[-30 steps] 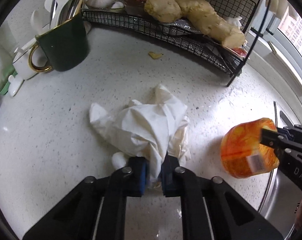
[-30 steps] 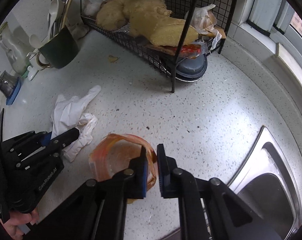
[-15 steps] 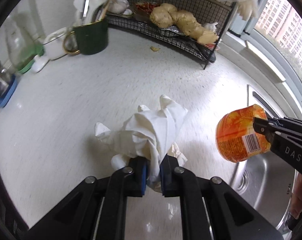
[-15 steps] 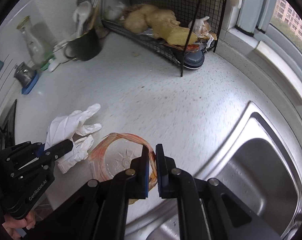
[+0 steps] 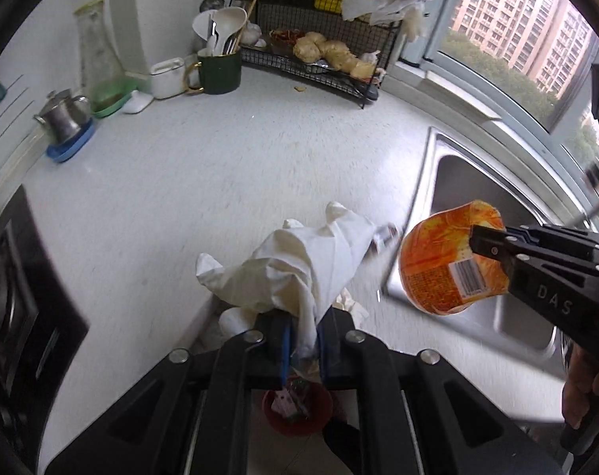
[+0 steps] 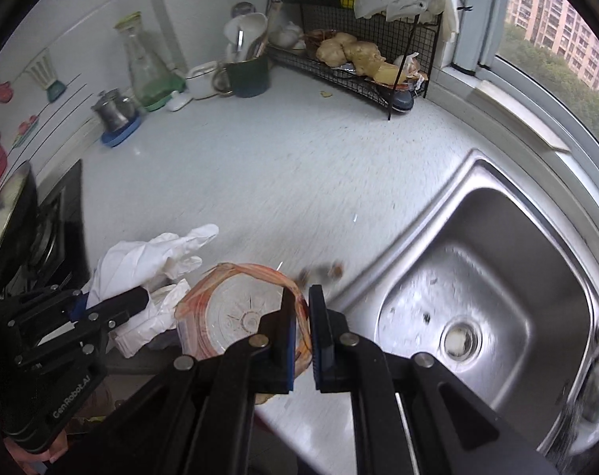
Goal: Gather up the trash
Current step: 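Carry the orange jar and white glove down over the red bucket, then open both grippers to drop the jar and glove into the red bucket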
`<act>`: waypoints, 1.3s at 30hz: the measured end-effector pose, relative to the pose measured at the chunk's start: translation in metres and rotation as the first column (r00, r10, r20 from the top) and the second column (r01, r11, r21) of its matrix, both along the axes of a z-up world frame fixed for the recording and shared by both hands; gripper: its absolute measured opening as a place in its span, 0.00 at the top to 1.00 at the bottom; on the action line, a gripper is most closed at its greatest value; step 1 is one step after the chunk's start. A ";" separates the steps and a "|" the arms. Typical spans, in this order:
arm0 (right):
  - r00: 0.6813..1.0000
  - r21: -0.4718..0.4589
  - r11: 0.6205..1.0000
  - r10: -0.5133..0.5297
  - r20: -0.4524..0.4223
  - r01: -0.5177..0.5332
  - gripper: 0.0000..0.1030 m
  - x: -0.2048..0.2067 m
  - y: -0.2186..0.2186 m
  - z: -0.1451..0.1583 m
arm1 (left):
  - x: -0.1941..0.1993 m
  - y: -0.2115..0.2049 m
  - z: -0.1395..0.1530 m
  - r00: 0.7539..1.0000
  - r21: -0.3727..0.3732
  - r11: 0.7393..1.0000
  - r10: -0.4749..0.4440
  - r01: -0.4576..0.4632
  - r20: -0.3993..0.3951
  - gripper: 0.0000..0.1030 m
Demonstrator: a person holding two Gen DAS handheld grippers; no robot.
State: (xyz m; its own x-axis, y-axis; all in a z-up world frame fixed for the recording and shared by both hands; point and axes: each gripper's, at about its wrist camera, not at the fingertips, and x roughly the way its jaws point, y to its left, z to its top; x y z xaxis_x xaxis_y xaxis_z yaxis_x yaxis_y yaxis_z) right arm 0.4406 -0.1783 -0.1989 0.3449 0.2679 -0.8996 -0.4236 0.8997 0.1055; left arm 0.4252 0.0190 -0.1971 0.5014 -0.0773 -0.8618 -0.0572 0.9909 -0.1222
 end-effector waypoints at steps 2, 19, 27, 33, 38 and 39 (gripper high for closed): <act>1.000 0.006 1.000 -0.008 -0.001 0.008 0.95 -0.026 0.001 0.001 | -0.023 -0.002 0.002 1.000 0.008 1.000 -0.007 0.007 0.003 0.92; 0.994 -0.022 0.997 -0.082 -0.077 0.080 0.95 -0.194 0.004 -0.070 | -0.187 -0.006 -0.074 0.993 -0.013 0.999 -0.048 0.047 -0.109 0.92; 0.983 -0.095 0.994 -0.068 -0.172 0.052 0.94 -0.207 0.009 -0.162 | -0.191 -0.011 -0.176 0.975 -0.042 0.999 -0.028 0.019 -0.222 0.92; 0.973 -0.133 0.990 -0.067 -0.222 0.038 0.94 -0.201 0.010 -0.271 | -0.186 -0.017 -0.290 0.954 -0.082 0.996 -0.008 -0.017 -0.301 0.92; 0.951 -0.157 0.987 -0.069 -0.300 0.022 0.94 -0.193 0.007 -0.375 | -0.182 -0.027 -0.400 0.925 -0.110 0.993 0.000 -0.046 -0.381 0.92; 0.946 -0.158 0.987 -0.065 -0.316 0.015 0.94 -0.192 0.007 -0.397 | -0.181 -0.028 -0.422 0.919 -0.117 0.992 0.003 -0.054 -0.393 0.92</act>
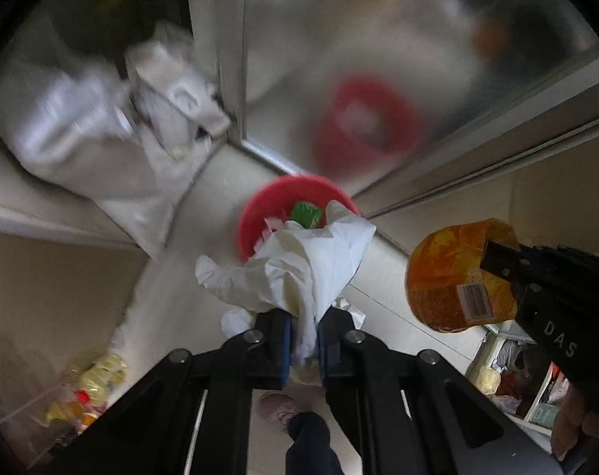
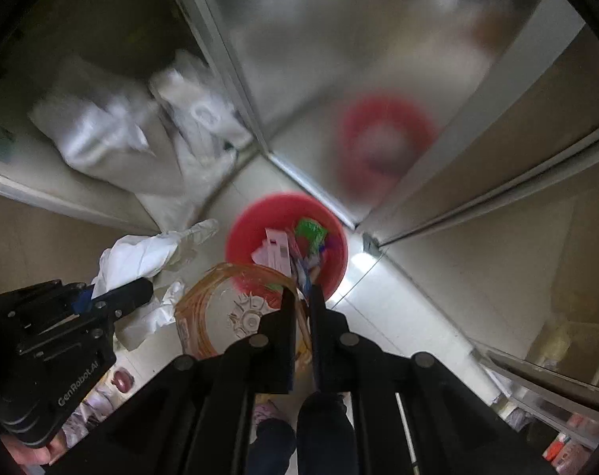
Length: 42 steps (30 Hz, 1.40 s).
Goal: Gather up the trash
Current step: 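Open both grippers to drop the jar and glove into the red bucket, then raise both tools back up to the counter beside the sink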
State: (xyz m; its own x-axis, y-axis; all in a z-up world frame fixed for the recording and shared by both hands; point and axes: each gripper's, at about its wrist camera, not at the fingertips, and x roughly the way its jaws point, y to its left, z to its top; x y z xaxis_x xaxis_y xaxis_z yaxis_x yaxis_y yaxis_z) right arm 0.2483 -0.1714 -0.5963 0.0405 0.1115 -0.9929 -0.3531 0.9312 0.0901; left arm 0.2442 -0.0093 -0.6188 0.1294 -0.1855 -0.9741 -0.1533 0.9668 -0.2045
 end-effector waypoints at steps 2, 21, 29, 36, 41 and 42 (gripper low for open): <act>1.000 -0.005 1.000 0.008 -0.019 -0.008 0.94 -0.002 0.002 -0.032 | 0.003 -0.001 -0.031 1.000 -0.012 1.000 0.004 -0.004 -0.016 0.92; 0.996 -0.032 0.999 0.010 -0.093 -0.013 0.94 0.029 0.009 -0.209 | 0.036 -0.016 -0.201 0.997 -0.025 0.999 -0.027 0.025 -0.078 0.92; 0.997 -0.017 1.000 0.018 -0.077 -0.019 0.67 0.029 -0.002 -0.197 | 0.041 -0.016 -0.204 0.997 -0.042 0.999 -0.015 0.012 -0.075 0.44; 0.999 -0.042 0.999 0.020 -0.038 -0.021 0.48 0.030 -0.006 -0.186 | 0.038 -0.012 -0.190 0.997 0.007 1.000 -0.026 0.026 -0.071 0.36; 1.000 -0.036 0.999 0.012 -0.014 -0.012 0.31 0.021 -0.008 -0.148 | 0.027 -0.005 -0.141 0.998 0.068 0.997 -0.044 0.048 -0.054 0.27; 1.000 -0.027 1.000 0.007 -0.010 -0.007 0.30 0.017 -0.007 -0.133 | 0.025 -0.002 -0.124 0.998 0.080 0.996 -0.044 0.047 -0.044 0.24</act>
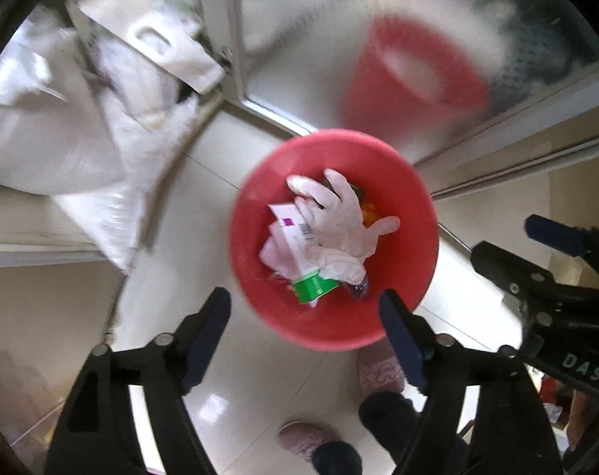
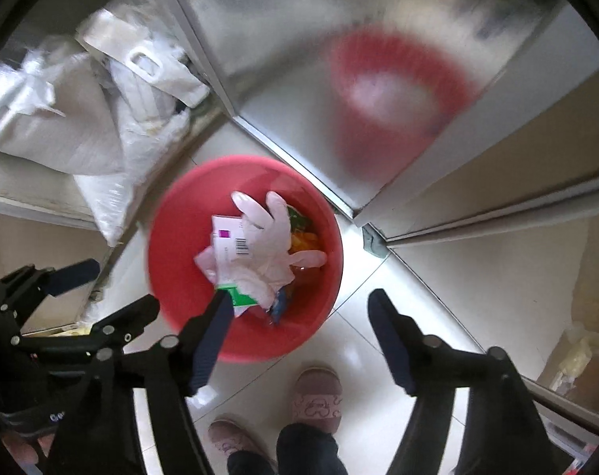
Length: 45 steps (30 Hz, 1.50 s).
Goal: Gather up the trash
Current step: 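Raise both tools back up to the counter beside the sink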
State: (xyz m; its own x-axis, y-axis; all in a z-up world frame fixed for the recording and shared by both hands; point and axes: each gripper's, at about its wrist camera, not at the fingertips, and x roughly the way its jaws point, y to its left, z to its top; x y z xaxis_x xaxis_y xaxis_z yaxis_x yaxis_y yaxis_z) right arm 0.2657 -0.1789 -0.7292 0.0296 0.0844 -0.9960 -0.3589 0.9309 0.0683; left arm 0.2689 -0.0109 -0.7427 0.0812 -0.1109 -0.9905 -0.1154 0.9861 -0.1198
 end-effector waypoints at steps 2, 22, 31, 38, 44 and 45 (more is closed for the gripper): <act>1.000 0.024 1.000 -0.007 0.004 0.007 0.26 -0.005 0.000 0.029 | -0.004 0.008 0.033 1.000 0.002 1.000 0.004 -0.004 0.023 0.22; 0.958 0.145 0.989 -0.024 0.286 -0.019 0.01 -0.056 0.007 0.412 | -0.054 0.037 0.424 0.942 -0.008 0.998 0.068 -0.070 0.328 0.14; 0.922 0.163 0.986 -0.046 0.384 -0.018 0.01 -0.060 -0.007 0.513 | -0.057 0.025 0.531 0.900 0.012 0.998 0.057 -0.069 0.433 0.14; 0.887 0.192 0.981 -0.054 0.458 -0.039 0.01 -0.043 -0.008 0.557 | -0.040 0.017 0.588 0.865 0.055 0.996 0.038 -0.076 0.500 0.14; 0.868 0.216 0.973 -0.035 0.496 -0.084 0.01 -0.009 -0.004 0.581 | -0.007 0.019 0.610 0.851 0.075 0.992 0.046 -0.100 0.524 0.14; 0.864 0.217 0.971 -0.028 0.503 -0.095 0.01 -0.001 -0.004 0.586 | -0.001 0.018 0.610 0.850 0.078 0.991 0.048 -0.104 0.524 0.14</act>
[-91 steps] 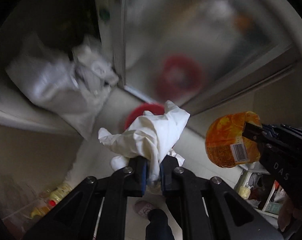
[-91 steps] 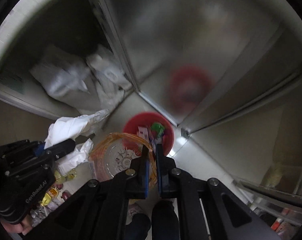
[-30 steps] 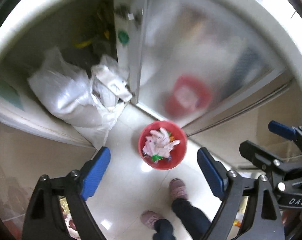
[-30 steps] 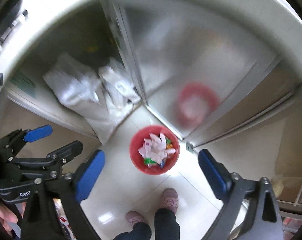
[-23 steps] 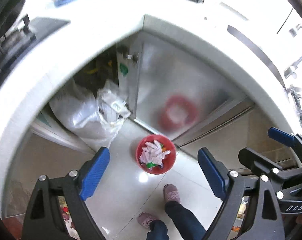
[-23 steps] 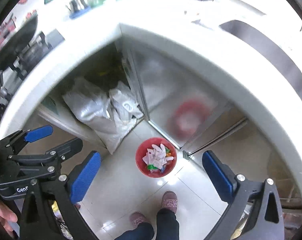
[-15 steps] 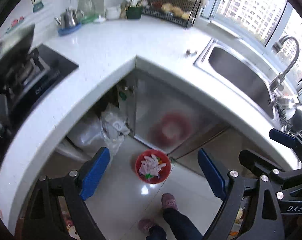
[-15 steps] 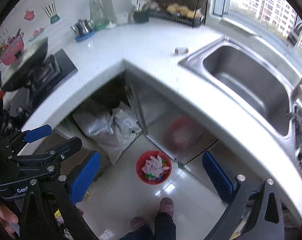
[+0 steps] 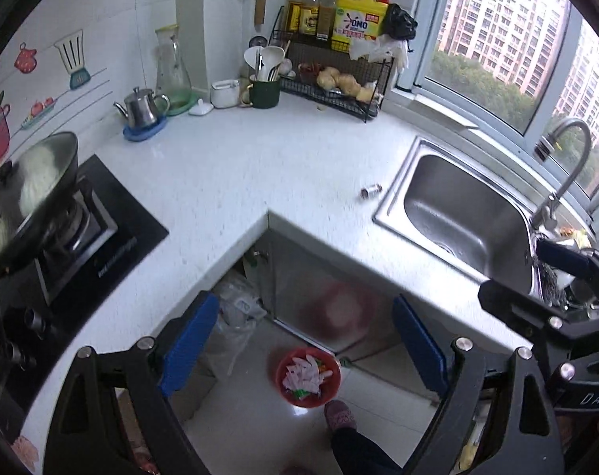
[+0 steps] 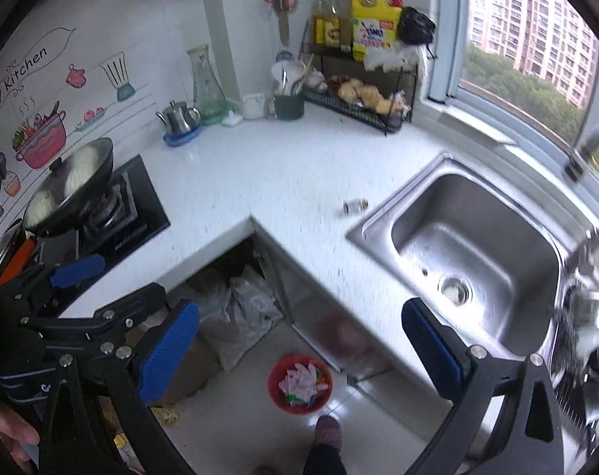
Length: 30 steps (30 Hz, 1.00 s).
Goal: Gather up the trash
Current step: 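Raise both tools back up to the counter beside the sink, then grasp the small cork-stoppered glass vial with the right gripper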
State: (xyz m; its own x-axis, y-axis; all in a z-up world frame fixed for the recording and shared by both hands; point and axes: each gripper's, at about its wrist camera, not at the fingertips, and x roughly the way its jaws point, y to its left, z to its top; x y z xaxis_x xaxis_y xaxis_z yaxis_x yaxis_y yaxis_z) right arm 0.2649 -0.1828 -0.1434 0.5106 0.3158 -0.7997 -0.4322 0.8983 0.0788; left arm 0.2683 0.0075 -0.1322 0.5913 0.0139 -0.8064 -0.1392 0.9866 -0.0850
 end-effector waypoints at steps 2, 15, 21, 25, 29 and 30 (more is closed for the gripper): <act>1.000 0.003 1.000 0.015 -0.008 -0.015 0.01 0.020 0.002 0.002 | 0.019 0.000 0.002 1.000 -0.003 1.000 0.011 -0.011 -0.002 0.14; 0.987 -0.028 0.994 0.102 -0.126 -0.106 0.01 0.141 0.002 -0.029 | 0.130 -0.005 -0.043 0.992 -0.014 0.998 0.065 -0.067 -0.107 0.14; 0.971 -0.026 0.989 0.135 -0.195 -0.143 0.01 0.180 0.006 -0.062 | 0.161 0.000 -0.076 0.977 -0.028 0.991 0.125 -0.132 -0.170 0.14; 0.960 -0.047 0.983 0.160 -0.231 -0.175 0.01 0.206 0.012 -0.088 | 0.180 0.004 -0.101 0.967 -0.038 0.986 0.153 -0.164 -0.202 0.14; 0.951 -0.082 0.976 0.173 -0.258 -0.200 0.01 0.226 0.015 -0.117 | 0.197 0.007 -0.129 0.965 -0.048 0.985 0.155 -0.168 -0.212 0.14; 0.948 -0.087 0.975 0.173 -0.265 -0.203 0.01 0.229 0.015 -0.123 | 0.200 0.008 -0.136 0.964 -0.052 0.984 0.158 -0.172 -0.212 0.14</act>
State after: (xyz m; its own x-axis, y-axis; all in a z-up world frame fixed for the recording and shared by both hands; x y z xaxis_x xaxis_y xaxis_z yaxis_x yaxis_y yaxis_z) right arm 0.4943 -0.1673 -0.2669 0.2254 0.2875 -0.9309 -0.5727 0.8121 0.1122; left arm 0.4686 0.0158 -0.2680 0.4064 0.0367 -0.9130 -0.3213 0.9411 -0.1051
